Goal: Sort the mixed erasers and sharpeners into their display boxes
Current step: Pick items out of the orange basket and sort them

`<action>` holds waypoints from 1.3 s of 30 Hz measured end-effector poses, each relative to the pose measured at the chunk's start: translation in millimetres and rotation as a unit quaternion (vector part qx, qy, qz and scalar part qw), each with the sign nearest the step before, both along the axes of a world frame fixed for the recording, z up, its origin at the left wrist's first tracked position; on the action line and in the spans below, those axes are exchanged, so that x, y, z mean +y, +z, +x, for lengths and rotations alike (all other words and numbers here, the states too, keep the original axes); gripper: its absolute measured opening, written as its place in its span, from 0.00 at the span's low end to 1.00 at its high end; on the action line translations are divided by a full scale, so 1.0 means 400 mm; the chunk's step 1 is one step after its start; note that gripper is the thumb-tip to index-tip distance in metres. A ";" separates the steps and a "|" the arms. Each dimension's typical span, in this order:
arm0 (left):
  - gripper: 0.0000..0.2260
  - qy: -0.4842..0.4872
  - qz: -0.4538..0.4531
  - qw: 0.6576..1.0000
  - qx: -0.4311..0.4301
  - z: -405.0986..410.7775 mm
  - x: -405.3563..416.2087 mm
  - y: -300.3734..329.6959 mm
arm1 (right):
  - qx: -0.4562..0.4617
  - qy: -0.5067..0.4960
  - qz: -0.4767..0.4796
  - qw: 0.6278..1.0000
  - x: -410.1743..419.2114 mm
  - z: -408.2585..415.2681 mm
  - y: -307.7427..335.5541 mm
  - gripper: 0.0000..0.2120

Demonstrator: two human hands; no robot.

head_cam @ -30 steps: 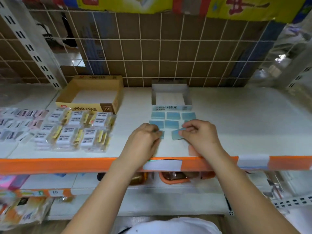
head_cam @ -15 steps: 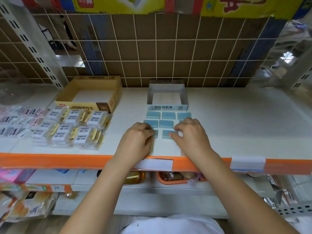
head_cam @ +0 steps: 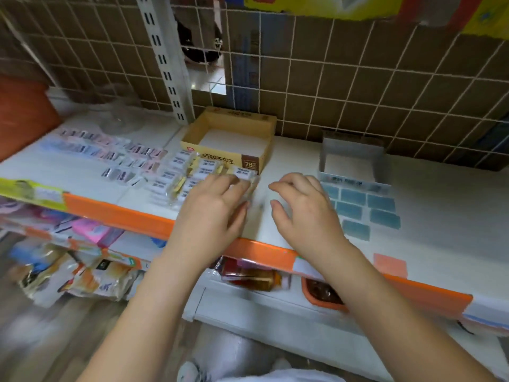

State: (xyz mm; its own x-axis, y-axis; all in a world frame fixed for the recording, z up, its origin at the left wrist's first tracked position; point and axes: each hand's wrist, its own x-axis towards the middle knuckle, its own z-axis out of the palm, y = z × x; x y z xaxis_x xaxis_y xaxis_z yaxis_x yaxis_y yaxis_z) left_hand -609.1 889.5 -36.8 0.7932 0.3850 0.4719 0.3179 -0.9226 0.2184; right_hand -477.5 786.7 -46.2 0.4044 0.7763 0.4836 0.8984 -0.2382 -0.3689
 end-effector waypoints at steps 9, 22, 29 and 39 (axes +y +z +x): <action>0.17 0.130 0.012 0.991 -0.008 -0.420 0.279 0.006 | 0.002 0.105 0.008 0.994 0.335 -0.355 0.006 0.12; 0.18 0.262 0.012 0.964 -0.035 -0.823 0.678 0.023 | 0.013 0.172 0.001 0.985 0.789 -0.672 0.037 0.14; 0.21 0.300 0.005 0.953 -0.037 -0.901 0.917 0.040 | 0.048 0.189 0.021 0.981 1.040 -0.688 0.061 0.13; 0.16 0.265 -0.082 0.959 0.053 -0.958 1.274 0.085 | 0.024 0.234 -0.085 0.968 1.302 -0.755 0.116 0.12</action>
